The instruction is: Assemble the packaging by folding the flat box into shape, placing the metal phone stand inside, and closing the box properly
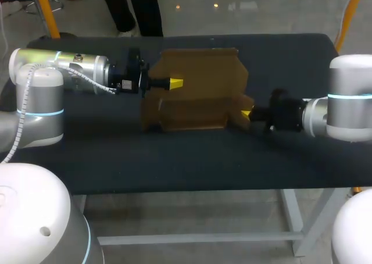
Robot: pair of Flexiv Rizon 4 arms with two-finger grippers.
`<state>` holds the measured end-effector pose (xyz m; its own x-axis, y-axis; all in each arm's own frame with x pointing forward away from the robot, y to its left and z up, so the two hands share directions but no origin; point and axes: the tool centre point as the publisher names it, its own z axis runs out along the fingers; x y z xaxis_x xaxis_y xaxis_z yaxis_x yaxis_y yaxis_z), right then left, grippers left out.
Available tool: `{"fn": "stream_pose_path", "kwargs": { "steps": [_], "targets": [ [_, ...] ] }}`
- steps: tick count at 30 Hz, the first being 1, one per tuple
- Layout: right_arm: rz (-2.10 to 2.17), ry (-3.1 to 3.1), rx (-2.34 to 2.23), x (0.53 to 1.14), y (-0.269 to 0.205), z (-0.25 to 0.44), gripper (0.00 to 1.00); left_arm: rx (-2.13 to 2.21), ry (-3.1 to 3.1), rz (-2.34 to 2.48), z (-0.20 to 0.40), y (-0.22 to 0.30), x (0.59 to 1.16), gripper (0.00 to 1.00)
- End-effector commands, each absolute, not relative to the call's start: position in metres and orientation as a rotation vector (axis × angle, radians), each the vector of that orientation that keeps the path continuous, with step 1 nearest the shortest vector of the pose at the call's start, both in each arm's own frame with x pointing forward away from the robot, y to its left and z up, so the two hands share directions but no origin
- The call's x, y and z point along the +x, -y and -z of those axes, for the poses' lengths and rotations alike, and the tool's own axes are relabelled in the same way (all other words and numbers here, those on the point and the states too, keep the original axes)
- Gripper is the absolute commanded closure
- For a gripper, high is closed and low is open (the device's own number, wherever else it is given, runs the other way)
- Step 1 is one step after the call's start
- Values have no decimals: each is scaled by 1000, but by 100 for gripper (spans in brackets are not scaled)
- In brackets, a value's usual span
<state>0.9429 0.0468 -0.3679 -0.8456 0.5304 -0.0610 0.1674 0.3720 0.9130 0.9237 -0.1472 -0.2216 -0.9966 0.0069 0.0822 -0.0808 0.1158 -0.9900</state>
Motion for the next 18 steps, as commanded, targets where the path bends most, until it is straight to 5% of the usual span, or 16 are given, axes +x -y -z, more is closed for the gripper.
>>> {"fn": "stream_pose_path", "kwargs": {
  "steps": [1, 10, 18],
  "targets": [
    [-1456, -2278, 629, 942, -57, 372, 96, 71, 2292, -2044, 225, 149, 925, 100],
    [-1448, -2255, 688, 937, -62, 374, 78, 71, 2292, -2044, 225, 149, 925, 100],
    [-1438, -2240, 739, 928, -67, 376, 74, 71, 2292, -2044, 225, 149, 925, 100]
  ]
}}
